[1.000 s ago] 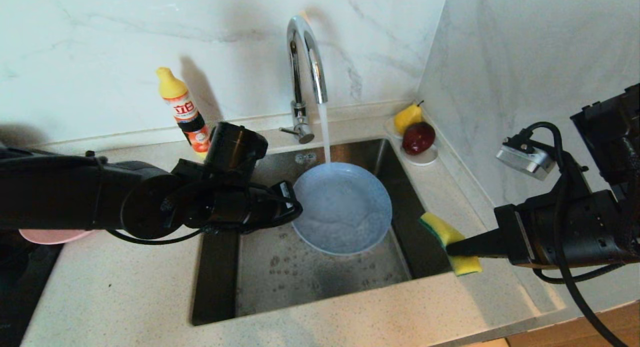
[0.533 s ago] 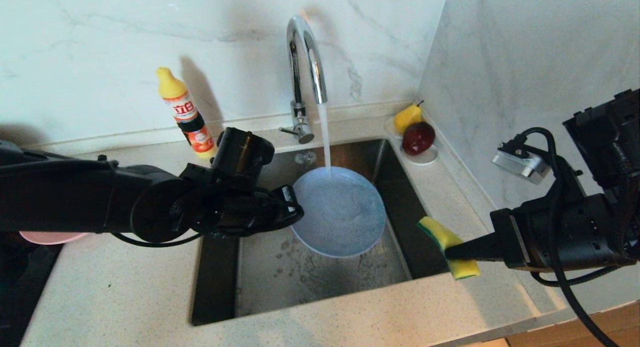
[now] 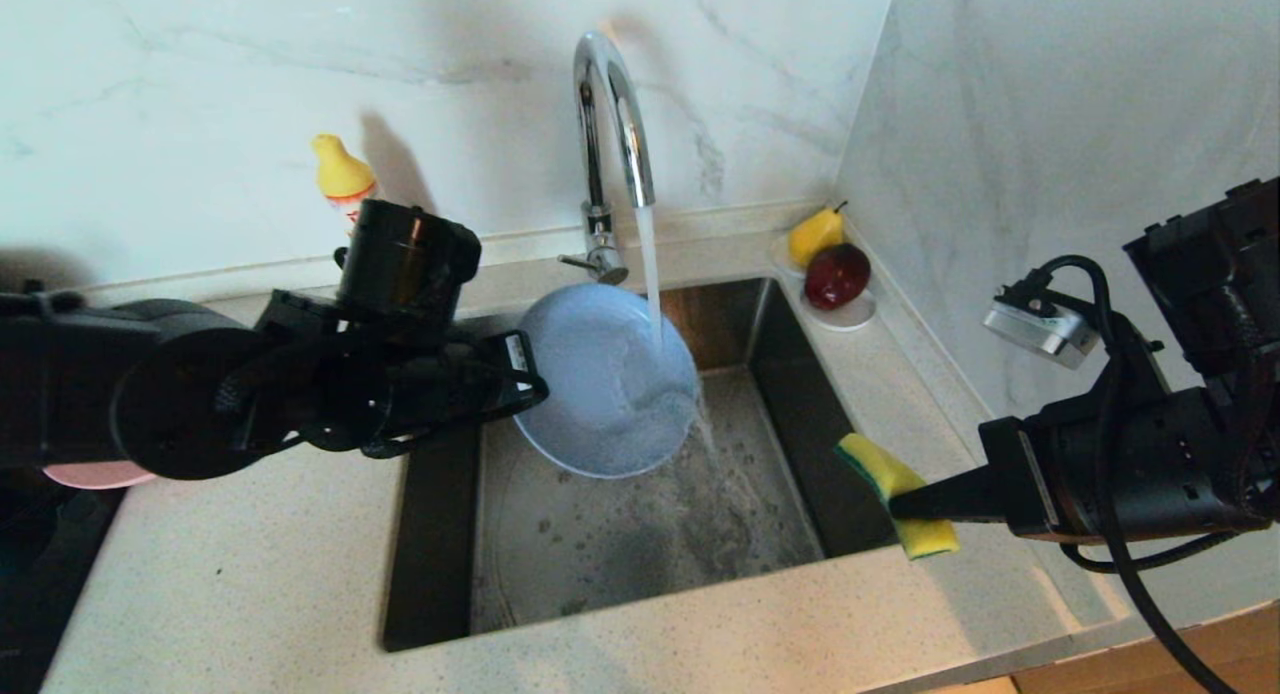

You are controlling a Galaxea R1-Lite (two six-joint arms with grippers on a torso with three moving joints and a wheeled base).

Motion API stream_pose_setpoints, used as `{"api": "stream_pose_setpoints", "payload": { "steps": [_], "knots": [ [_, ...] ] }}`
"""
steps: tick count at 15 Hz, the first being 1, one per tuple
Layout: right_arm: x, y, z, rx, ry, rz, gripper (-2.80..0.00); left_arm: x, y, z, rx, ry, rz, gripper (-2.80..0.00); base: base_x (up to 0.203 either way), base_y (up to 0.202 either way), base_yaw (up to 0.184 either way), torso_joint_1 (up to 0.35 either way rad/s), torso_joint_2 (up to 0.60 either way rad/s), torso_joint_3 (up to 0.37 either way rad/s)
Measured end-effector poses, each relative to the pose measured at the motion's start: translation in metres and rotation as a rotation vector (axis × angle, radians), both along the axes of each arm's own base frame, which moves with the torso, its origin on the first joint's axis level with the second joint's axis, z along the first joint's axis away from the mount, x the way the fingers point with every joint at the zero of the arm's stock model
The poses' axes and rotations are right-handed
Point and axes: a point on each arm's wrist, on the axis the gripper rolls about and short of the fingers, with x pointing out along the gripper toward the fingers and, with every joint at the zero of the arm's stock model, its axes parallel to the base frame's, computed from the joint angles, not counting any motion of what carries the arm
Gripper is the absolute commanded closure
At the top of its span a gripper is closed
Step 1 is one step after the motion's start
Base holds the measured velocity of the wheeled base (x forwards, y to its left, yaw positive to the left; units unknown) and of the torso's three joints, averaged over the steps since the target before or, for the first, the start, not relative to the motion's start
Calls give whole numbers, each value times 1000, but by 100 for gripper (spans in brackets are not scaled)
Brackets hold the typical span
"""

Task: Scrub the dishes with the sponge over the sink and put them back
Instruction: Wash the plate

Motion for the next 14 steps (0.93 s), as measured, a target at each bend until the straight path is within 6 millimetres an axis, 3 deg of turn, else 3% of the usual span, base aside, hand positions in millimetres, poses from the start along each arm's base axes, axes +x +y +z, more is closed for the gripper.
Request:
{"api": "stream_pose_setpoints", "payload": {
  "steps": [7,14],
  "knots": [
    [0,0,1,2,-2,0,0,-26,43,36,182,-331,18,0,0,0,0,0,0,0],
    [2,1,2,4,-5,-1,0,-45,62,55,193,-617,71,0,0,0,0,0,0,0]
  ]
}}
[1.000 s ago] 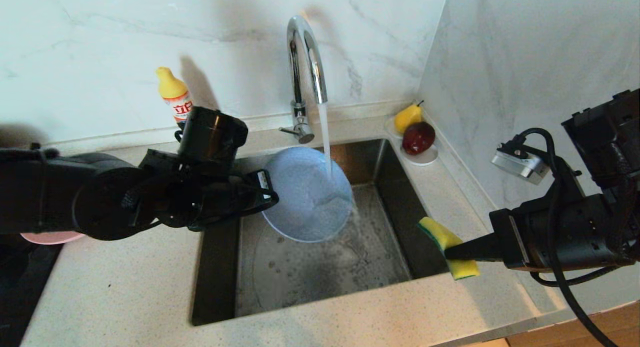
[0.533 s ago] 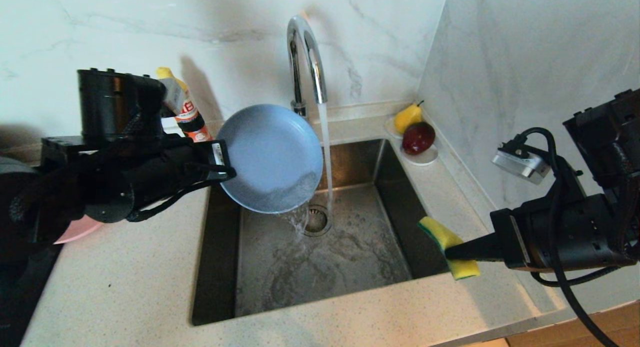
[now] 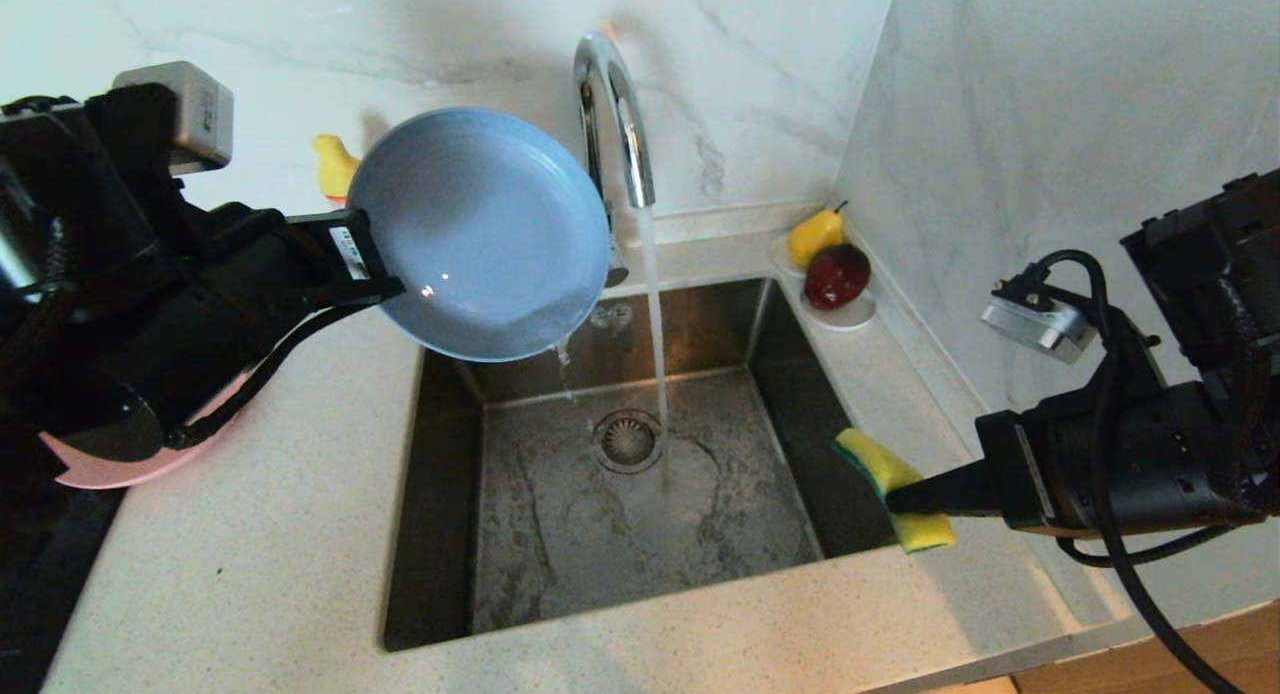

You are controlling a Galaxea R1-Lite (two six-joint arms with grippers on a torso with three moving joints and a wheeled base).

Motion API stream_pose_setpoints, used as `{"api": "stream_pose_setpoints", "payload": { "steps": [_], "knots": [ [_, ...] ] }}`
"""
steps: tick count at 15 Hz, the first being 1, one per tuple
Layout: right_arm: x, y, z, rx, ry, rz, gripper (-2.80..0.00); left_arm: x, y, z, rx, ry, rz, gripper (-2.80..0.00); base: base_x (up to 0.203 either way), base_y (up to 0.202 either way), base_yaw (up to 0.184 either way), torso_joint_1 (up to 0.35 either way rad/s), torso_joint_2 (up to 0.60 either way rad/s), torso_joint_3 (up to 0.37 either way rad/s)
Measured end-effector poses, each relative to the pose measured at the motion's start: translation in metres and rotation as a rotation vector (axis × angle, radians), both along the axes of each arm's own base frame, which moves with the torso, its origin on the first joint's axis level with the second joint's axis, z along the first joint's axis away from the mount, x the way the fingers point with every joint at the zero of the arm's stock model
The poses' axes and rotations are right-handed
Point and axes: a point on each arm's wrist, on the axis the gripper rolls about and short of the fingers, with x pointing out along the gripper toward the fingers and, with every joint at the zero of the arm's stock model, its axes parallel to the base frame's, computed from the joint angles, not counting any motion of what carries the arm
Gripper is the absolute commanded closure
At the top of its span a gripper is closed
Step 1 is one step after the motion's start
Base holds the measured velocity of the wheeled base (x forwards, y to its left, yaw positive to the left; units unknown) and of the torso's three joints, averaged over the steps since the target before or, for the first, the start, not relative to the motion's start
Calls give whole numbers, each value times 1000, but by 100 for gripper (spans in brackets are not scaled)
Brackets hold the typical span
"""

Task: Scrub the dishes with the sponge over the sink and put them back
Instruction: Wash the plate, then wipe the plate

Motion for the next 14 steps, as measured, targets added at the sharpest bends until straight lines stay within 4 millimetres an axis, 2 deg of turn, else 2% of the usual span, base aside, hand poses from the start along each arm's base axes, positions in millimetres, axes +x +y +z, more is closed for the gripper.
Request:
{"api": "stream_pose_setpoints", "payload": {
  "steps": [5,10,14],
  "knots": [
    [1,1,1,2,-2,0,0,-15,4,0,26,-169,-71,0,0,0,0,0,0,0],
    [0,0,1,2,-3,-1,0,-19,6,-4,29,-148,-87,0,0,0,0,0,0,0],
    [-2,-1,-1,-1,3,0,0,-26,9,-22,35,27,-114,0,0,0,0,0,0,0]
  ]
}}
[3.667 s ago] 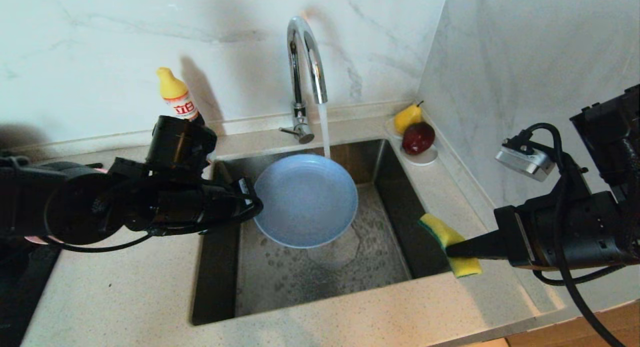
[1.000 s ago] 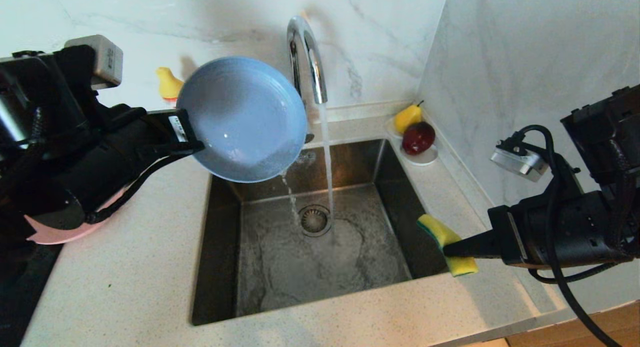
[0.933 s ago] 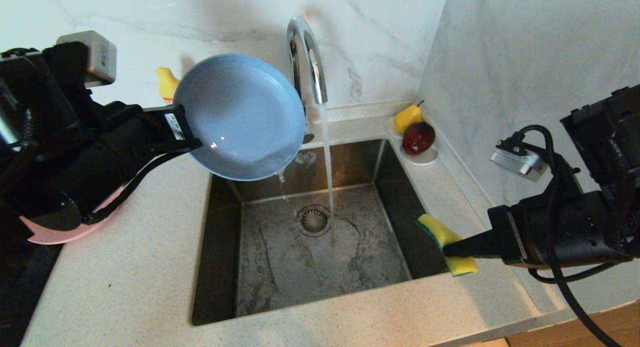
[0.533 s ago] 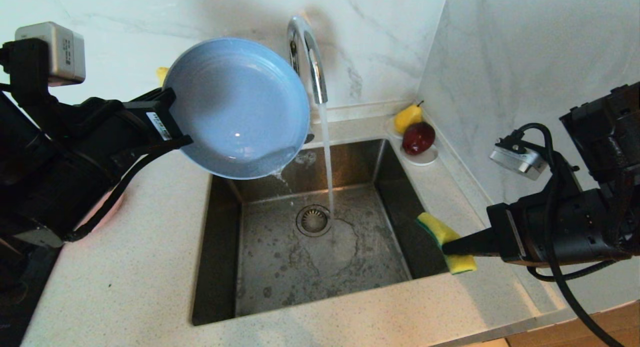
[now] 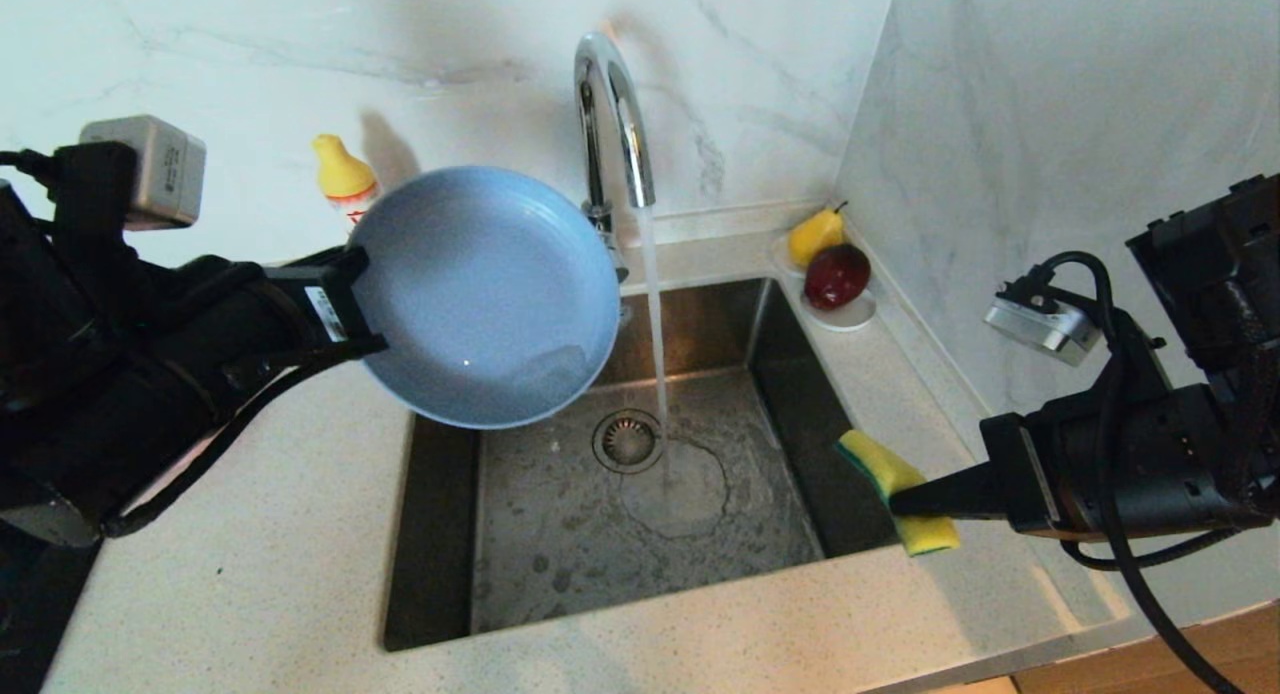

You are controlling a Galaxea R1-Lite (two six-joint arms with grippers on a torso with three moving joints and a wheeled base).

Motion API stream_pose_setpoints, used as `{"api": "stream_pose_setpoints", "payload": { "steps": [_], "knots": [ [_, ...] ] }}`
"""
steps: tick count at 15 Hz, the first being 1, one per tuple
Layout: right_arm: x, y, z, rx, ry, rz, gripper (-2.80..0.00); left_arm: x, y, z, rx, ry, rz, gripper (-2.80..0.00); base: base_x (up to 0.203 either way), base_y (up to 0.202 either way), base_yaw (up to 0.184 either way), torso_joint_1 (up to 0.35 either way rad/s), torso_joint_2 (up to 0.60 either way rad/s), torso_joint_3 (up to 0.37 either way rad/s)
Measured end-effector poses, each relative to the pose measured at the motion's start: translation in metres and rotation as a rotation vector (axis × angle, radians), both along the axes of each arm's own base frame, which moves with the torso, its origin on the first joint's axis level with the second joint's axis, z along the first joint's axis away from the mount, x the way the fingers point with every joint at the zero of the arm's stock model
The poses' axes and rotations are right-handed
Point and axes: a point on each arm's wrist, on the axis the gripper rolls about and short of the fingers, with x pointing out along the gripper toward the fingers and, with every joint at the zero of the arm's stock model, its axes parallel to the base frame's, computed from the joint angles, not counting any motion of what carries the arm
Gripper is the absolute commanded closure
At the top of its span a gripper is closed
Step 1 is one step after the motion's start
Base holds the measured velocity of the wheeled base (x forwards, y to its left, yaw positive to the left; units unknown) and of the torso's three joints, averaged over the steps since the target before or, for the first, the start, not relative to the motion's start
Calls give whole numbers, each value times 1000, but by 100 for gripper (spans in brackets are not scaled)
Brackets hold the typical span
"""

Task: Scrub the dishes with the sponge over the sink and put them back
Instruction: Wipe the plate

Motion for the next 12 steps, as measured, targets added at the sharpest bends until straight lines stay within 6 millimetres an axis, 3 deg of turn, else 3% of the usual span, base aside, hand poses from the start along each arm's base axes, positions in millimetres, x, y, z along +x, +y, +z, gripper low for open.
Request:
{"api": "stream_pose_setpoints", "payload": {
  "steps": [4,7,12],
  "knots": [
    [-1,-1,1,3,-4,0,0,-24,6,-8,-86,254,-140,0,0,0,0,0,0,0],
    [-2,-1,1,4,-5,0,0,-36,11,-23,-97,467,-136,0,0,0,0,0,0,0],
    [-2,-1,1,3,-3,0,0,-42,15,-35,-146,624,-129,0,0,0,0,0,0,0]
  ]
}}
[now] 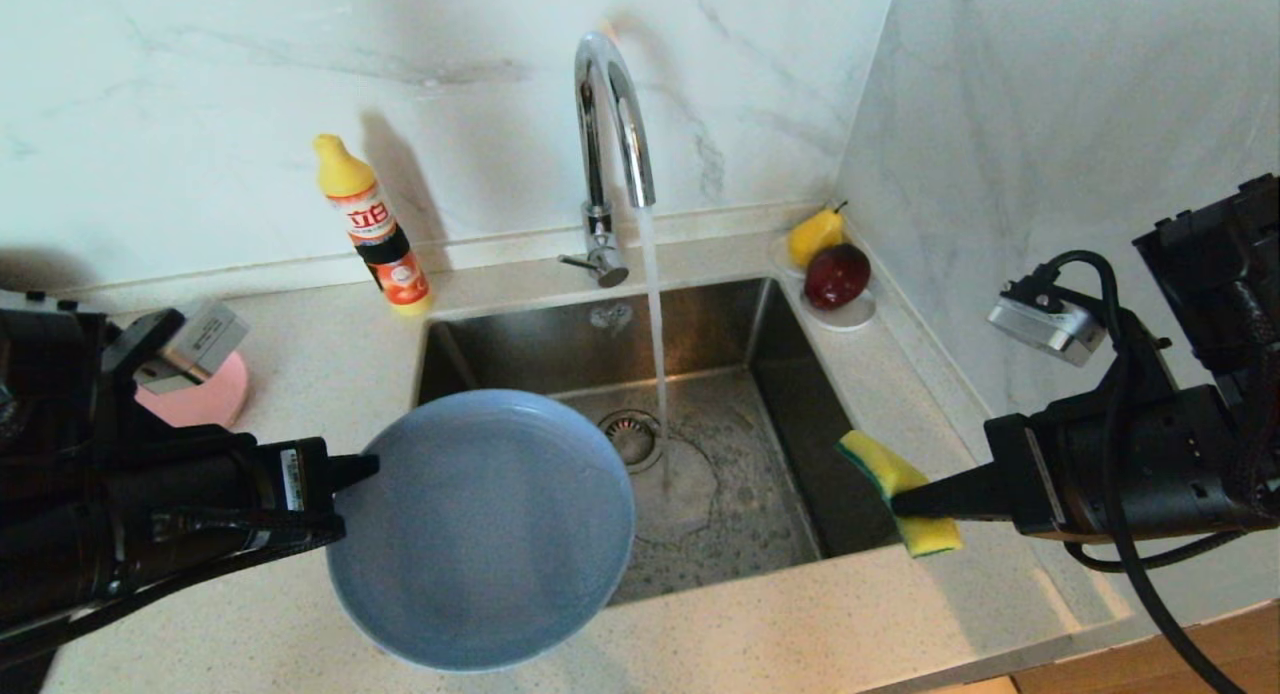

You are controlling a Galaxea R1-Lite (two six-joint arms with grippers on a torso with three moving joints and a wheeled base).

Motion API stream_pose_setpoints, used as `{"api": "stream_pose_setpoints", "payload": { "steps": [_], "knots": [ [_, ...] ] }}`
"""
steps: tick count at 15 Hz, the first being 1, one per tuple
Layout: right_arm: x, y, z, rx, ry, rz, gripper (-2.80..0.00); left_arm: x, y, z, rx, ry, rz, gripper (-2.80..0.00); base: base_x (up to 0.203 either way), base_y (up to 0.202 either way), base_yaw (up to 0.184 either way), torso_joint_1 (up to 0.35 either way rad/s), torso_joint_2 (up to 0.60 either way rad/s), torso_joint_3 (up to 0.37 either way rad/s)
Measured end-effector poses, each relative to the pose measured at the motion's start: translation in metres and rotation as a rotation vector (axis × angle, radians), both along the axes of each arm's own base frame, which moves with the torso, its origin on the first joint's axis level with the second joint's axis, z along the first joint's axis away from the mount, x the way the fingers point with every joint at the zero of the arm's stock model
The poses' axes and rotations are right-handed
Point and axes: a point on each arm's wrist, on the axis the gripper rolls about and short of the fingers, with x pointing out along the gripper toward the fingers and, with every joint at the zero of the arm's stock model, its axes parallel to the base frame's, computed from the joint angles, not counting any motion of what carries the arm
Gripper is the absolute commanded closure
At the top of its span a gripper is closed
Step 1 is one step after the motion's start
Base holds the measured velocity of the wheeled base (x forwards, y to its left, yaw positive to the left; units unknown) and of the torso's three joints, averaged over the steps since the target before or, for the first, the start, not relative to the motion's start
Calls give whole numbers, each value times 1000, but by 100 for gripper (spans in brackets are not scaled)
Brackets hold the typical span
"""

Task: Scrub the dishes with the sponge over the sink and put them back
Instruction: Wipe the plate

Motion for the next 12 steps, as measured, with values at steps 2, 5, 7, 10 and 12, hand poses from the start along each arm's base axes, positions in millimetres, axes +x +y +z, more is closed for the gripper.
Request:
{"api": "stream_pose_setpoints", "payload": {
  "steps": [2,5,7,10,12],
  "knots": [
    [0,0,-1,-3,4,0,0,-1,2,-1,-19,16,-10,0,0,0,0,0,0,0],
    [0,0,-2,-4,7,2,0,-4,3,-5,-14,32,-7,0,0,0,0,0,0,0],
    [0,0,-1,-2,3,3,0,-7,4,-11,-2,34,-12,0,0,0,0,0,0,0],
    [-1,4,10,24,-27,25,0,-7,3,-21,-7,-32,-30,0,0,0,0,0,0,0],
    [-4,10,21,55,-51,62,0,-7,-3,-24,11,-130,-82,0,0,0,0,0,0,0]
  ]
}}
